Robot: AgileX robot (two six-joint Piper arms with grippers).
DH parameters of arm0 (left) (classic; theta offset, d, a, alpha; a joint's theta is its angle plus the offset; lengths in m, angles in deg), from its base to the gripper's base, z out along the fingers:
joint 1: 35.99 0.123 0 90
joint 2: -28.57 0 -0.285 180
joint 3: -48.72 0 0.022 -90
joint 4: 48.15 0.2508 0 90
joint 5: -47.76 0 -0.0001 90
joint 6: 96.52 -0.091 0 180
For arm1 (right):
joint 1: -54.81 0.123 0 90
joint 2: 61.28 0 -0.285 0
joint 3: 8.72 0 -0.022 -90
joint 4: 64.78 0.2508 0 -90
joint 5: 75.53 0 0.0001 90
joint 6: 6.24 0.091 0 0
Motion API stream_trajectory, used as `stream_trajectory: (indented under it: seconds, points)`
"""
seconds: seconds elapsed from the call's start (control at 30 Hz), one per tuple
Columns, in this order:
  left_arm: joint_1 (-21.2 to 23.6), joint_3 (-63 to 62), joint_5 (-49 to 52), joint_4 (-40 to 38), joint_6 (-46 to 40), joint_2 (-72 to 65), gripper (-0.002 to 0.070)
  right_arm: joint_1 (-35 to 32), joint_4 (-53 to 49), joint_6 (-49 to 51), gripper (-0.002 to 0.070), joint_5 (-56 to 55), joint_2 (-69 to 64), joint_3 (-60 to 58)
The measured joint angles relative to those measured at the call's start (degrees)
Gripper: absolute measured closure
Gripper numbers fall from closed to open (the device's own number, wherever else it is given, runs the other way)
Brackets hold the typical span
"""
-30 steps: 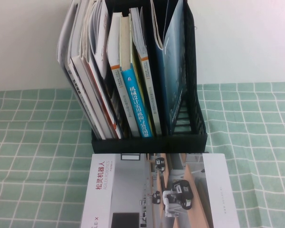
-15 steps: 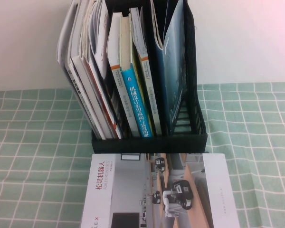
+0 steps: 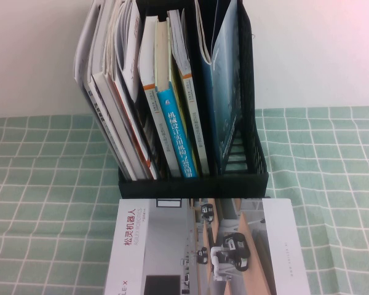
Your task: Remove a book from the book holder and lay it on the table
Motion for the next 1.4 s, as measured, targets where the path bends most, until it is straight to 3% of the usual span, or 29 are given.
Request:
stream_trajectory:
  seconds: [0.33,0.6,0.93,1.4]
  points:
    - [0.0,0.0,0.0,0.0,0.0,0.0,0.0678,-0.23,0.86,0.0,0.0678,-1.55,0.0,-4.11]
    - [0.0,0.0,0.0,0.09,0.0,0.0,0.0678,-4.76,2.16,0.0,0.0678,-2.5,0.0,-5.74]
    - [0.0,0.0,0.0,0.09,-0.36,0.0,0.0678,-19.65,0.04,2.44,0.0678,-17.32,0.0,-5.74]
    - [0.0,0.0,0.0,0.09,-0.36,0.0,0.0678,-37.09,-9.02,11.13,0.0678,-17.63,5.18,-7.59]
